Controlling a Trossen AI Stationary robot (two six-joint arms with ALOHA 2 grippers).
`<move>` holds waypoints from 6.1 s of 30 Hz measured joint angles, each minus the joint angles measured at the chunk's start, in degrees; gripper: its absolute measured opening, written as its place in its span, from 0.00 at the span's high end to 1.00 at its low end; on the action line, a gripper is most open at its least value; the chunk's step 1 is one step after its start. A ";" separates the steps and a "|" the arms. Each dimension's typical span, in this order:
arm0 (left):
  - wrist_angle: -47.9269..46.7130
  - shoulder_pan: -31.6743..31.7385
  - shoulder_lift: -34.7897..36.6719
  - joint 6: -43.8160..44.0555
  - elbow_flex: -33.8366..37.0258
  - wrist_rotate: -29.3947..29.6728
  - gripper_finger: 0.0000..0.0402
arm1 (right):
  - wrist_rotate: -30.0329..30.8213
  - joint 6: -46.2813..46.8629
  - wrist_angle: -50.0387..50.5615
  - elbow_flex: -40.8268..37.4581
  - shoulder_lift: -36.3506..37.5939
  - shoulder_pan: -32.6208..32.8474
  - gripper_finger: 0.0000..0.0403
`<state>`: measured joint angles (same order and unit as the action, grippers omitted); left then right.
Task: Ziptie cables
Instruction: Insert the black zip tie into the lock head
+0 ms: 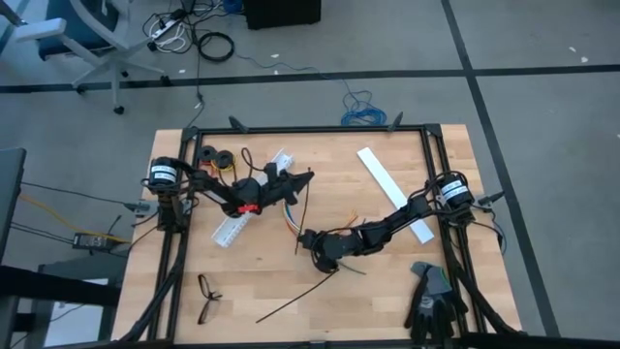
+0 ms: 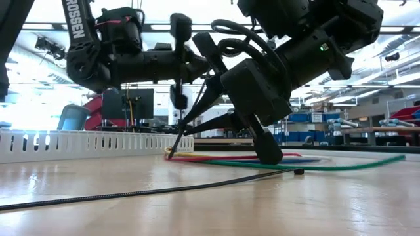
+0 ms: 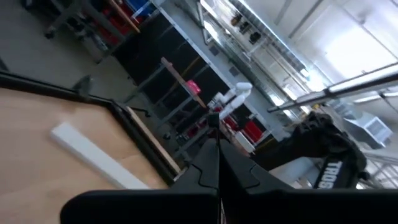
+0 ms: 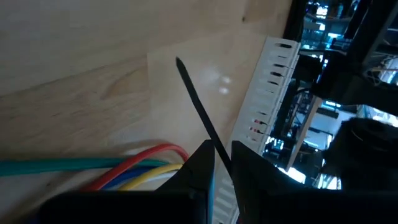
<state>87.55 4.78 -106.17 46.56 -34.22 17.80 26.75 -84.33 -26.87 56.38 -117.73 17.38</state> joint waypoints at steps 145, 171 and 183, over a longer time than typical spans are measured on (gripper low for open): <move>-1.68 1.86 0.83 9.19 0.03 5.55 0.99 | 10.84 -4.64 -5.81 -0.11 1.29 0.10 0.82; 1.86 1.59 0.83 -21.36 -0.70 -5.42 0.99 | 5.05 46.06 -1.69 -1.99 7.49 -0.40 1.00; 1.20 -5.37 0.83 -43.80 3.58 -11.10 1.00 | -18.91 83.14 -11.39 -15.88 20.82 -7.93 1.00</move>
<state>88.75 -0.59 -105.34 2.76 -30.63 6.69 7.84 -1.19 -38.27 40.50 -96.91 9.45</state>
